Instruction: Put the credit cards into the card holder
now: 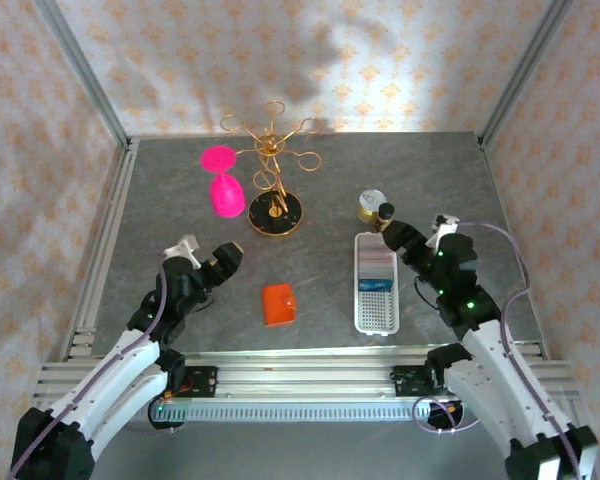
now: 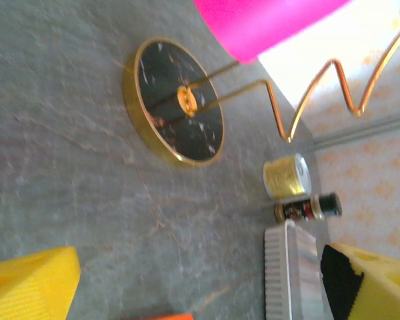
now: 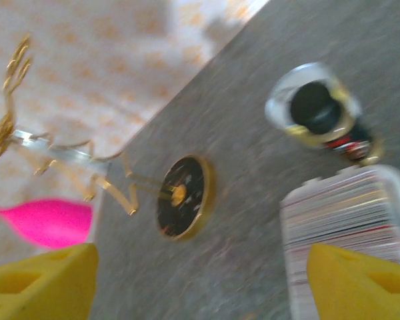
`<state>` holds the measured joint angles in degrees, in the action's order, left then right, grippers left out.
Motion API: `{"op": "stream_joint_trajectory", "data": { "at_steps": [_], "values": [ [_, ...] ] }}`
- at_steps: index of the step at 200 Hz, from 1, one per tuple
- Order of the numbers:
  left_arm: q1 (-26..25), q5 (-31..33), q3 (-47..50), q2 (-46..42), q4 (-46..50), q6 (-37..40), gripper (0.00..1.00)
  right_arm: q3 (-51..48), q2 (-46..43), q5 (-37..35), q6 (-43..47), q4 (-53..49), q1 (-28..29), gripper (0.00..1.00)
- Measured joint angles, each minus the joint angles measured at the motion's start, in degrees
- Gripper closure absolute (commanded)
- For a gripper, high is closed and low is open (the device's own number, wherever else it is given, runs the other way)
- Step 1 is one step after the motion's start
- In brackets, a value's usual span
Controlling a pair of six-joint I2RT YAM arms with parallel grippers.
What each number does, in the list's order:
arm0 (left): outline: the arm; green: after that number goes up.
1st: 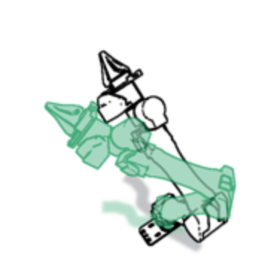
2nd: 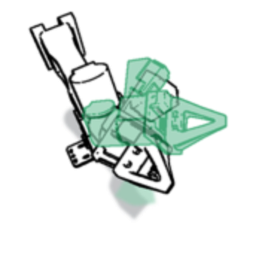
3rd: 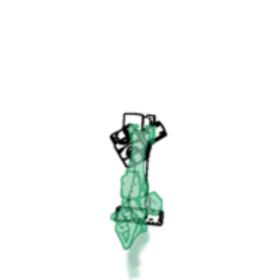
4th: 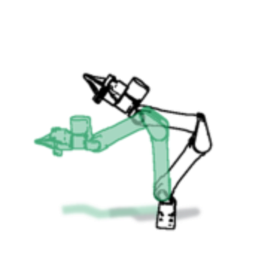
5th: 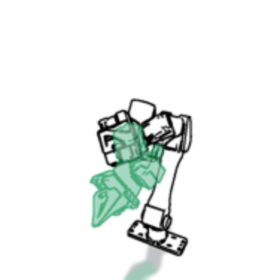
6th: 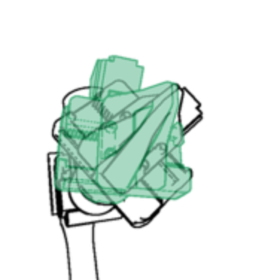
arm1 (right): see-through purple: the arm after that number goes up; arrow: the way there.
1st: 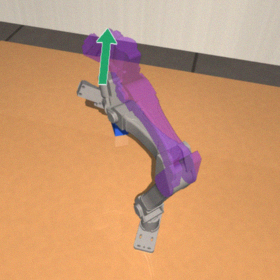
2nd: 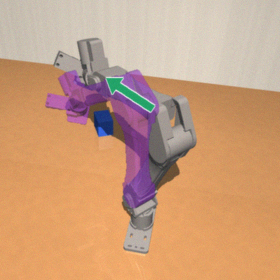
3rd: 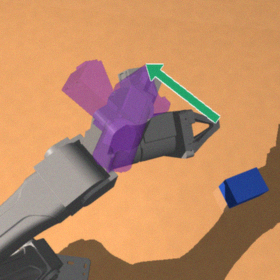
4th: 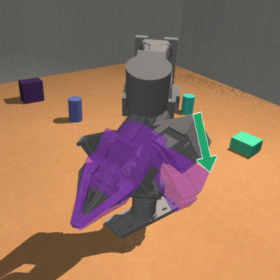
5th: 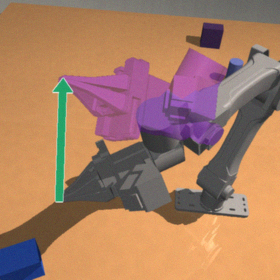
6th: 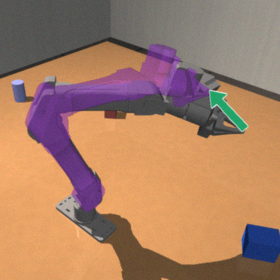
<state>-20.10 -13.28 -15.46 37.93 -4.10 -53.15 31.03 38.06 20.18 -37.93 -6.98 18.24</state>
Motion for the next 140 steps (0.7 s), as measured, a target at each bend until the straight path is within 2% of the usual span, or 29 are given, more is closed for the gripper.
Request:
{"op": "stream_joint_trajectory", "data": {
  "at_steps": [19,33,58,76,95,114,129,140],
  "values": [
    [-3.3,1.8,-0.9,0.0,2.1,-0.6,0.04,2.6,2.1,-3.1,-0.7,-0.2,9.2,0.30],
    [-4.8,2.5,-1.4,0.3,3.4,-1.0,0.07,4.0,5.1,-6.2,-1.3,-0.2,16.6,0.34],
    [-6.6,2.9,-1.6,2.3,4.6,-1.2,0.18,6.5,13.7,-12.3,-2.3,0.3,28.7,0.45],
    [-6.9,2.8,-1.6,3.3,5.3,-1.4,0.24,8.5,21.7,-15.7,-2.9,1.1,36.0,0.59],
    [-6.9,3.0,-1.6,3.3,6.4,-1.5,0.30,10.8,29.9,-17.7,-3.3,2.3,40.7,0.75],
    [-6.9,3.2,-1.6,3.3,7.9,-1.6,0.36,12.4,36.3,-19.2,-3.7,3.4,43.2,0.81],
    [-7.1,3.2,-1.6,3.3,9.0,-1.5,0.38,12.3,39.5,-19.3,-4.4,4.7,44.1,0.82],
    [-7.6,3.2,-1.6,3.4,9.9,-1.5,0.38,12.1,41.4,-19.1,-5.0,6.3,44.4,0.86]
  ]
}}
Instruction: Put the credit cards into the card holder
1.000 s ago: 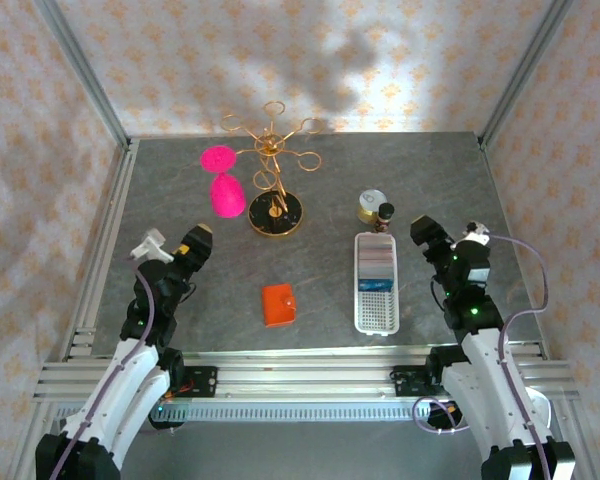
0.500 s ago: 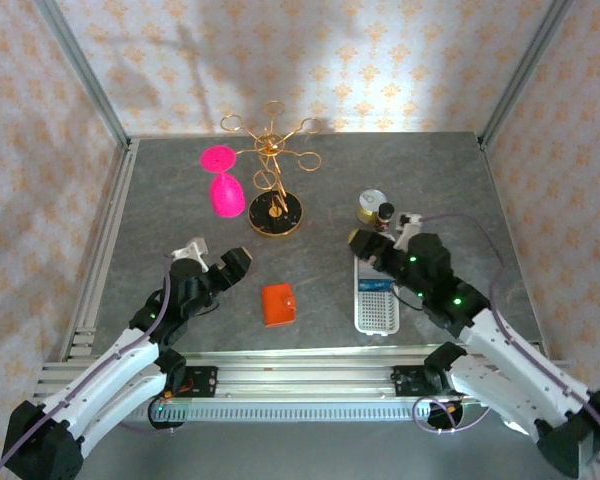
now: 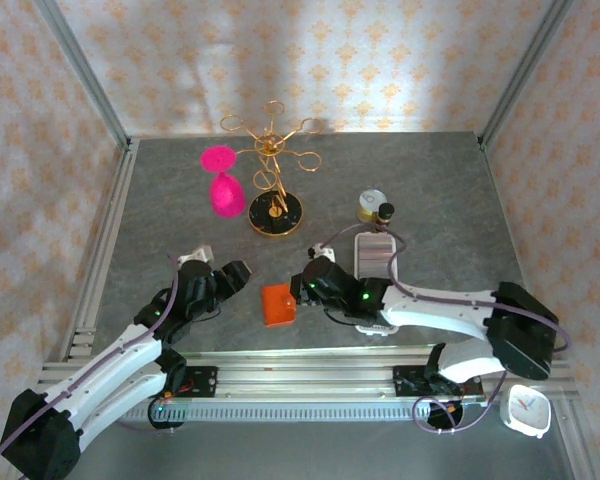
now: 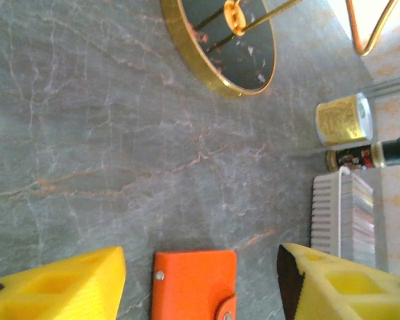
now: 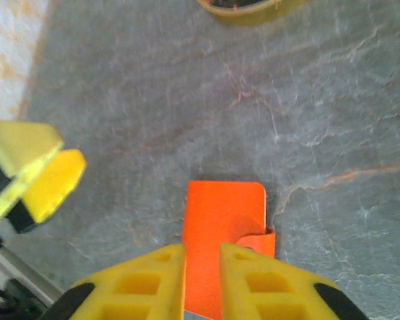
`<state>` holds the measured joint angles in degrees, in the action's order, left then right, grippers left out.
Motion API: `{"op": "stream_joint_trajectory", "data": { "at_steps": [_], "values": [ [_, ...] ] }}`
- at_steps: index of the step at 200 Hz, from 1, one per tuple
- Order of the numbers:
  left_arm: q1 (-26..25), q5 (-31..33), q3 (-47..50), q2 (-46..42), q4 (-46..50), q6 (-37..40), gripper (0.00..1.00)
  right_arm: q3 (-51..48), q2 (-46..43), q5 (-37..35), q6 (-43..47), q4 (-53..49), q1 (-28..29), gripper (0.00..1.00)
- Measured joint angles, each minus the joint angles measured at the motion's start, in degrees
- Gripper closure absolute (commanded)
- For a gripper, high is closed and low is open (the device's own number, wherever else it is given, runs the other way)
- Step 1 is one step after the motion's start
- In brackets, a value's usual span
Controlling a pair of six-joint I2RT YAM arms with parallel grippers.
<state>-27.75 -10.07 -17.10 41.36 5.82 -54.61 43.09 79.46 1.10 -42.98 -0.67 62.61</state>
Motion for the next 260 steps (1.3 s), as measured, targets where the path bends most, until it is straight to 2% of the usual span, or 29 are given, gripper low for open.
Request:
{"op": "stream_joint_trajectory", "data": {
  "at_steps": [54,111,159,223,260],
  "values": [
    [-3.3,0.0,0.0,2.6,2.6,0.0,0.38,-0.1,8.3,0.4,-2.7,3.9,0.0,0.88],
    [-6.9,-0.4,1.1,4.4,1.7,-1.0,0.41,2.1,16.2,0.9,-3.6,4.2,0.0,0.95],
    [-9.5,-0.4,1.8,8.3,0.1,-1.6,0.43,1.1,16.5,0.5,-5.7,5.5,0.0,1.00],
    [-15.5,-0.4,2.0,13.9,-5.7,-4.2,0.47,-2.5,15.2,-0.1,-8.7,9.8,0.0,1.00],
    [-16.5,-0.2,2.0,17.9,-8.3,-5.4,0.53,-2.6,15.2,-0.1,-8.9,10.1,0.0,1.00]
  ]
}}
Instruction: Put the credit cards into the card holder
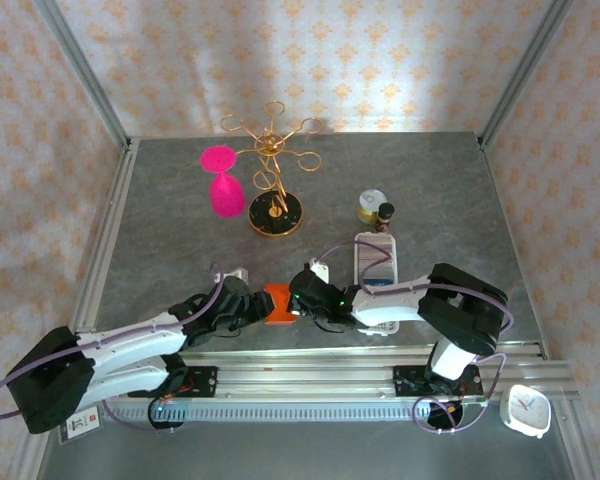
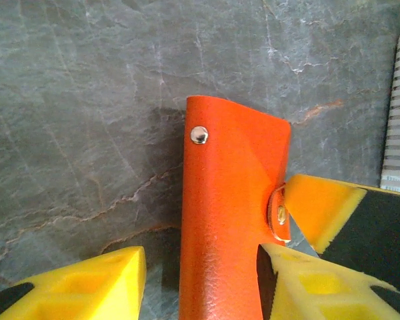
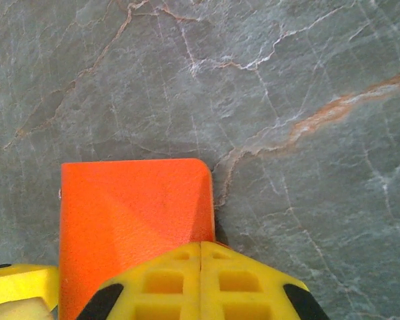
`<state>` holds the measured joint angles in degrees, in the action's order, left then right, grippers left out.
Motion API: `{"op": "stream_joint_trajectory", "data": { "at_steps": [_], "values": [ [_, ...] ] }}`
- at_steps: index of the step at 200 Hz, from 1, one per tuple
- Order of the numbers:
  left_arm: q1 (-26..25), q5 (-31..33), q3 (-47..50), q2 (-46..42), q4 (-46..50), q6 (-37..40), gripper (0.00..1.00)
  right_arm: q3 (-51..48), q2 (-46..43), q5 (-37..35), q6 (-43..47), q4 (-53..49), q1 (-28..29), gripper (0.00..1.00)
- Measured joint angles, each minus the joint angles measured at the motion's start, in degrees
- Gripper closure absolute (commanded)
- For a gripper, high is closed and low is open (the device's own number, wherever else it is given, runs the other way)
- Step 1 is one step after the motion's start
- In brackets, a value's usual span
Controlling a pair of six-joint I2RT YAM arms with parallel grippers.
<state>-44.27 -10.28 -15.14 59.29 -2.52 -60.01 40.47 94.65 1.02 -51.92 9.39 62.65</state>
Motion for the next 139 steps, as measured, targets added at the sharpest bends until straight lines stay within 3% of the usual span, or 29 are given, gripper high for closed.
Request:
{"op": "stream_joint_trajectory", "data": {
  "at_steps": [87,119,139],
  "values": [
    [-0.8,-2.1,2.7,4.2,-10.6,-3.0,0.64,-0.4,0.0,0.0,-0.2,0.7,0.0,1.00],
    [-0.8,-3.0,2.7,4.3,-12.7,-3.8,0.87,-1.5,-0.8,0.0,-0.2,1.4,0.0,0.97],
    [-0.8,-3.6,2.7,3.8,-13.7,-3.8,0.94,-3.2,-2.5,0.0,-0.3,2.0,0.0,0.92]
  ]
}}
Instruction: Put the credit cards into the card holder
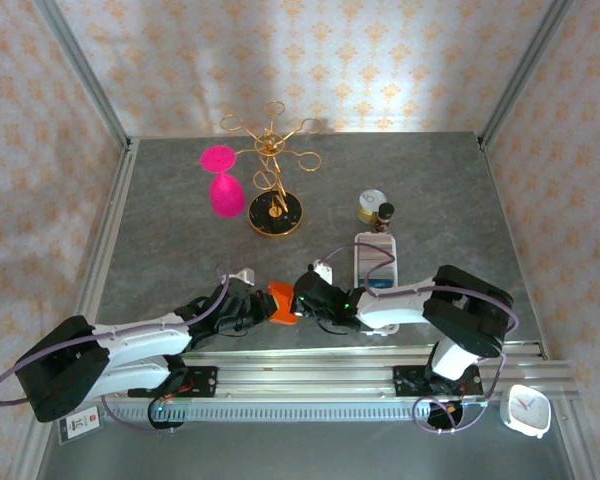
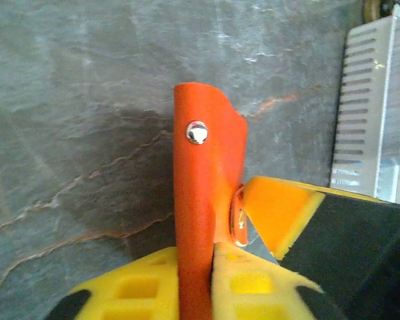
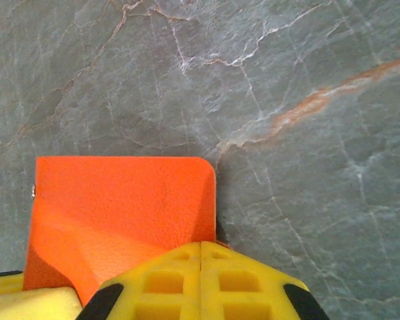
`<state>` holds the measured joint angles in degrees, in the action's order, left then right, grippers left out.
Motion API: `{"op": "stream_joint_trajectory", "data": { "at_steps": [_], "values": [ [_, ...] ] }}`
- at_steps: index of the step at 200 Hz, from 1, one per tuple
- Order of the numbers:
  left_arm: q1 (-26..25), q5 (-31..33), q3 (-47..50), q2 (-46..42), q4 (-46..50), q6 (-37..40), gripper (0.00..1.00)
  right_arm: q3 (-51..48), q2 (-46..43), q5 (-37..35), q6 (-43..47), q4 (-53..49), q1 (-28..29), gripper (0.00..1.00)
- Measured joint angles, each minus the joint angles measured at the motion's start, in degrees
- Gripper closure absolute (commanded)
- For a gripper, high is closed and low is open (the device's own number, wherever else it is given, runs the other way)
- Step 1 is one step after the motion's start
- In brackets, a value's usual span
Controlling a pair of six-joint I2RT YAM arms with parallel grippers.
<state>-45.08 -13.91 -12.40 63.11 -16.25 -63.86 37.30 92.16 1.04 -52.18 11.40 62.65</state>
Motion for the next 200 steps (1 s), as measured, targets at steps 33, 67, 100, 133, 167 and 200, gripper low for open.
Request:
{"op": "stream_joint_trajectory", "data": {
  "at_steps": [33,67,100,133,167,200],
  "values": [
    [-0.2,0.9,-1.5,-3.2,2.9,2.2,0.97,-3.1,-5.8,-0.7,0.1,-1.6,0.0,0.86],
    [-0.2,2.6,-6.6,-7.3,7.7,7.4,1.00,-5.4,-17.9,-2.1,1.3,-1.9,0.1,0.68],
    [-0.2,3.7,-10.3,-9.6,9.6,12.1,1.00,-7.0,-28.8,-2.8,4.5,-1.8,0.1,0.46],
    [-0.7,3.6,-10.5,-10.3,9.3,14.7,1.00,-7.0,-32.1,-3.7,6.0,-3.2,0.1,0.38],
    [-2.0,2.4,-10.9,-10.0,8.6,16.0,1.00,-6.4,-30.8,-4.6,5.9,-6.1,0.1,0.34],
    [-3.2,2.1,-11.6,-9.7,7.7,16.3,1.00,-4.4,-28.0,-4.7,5.9,-7.2,0.1,0.33]
  ]
}}
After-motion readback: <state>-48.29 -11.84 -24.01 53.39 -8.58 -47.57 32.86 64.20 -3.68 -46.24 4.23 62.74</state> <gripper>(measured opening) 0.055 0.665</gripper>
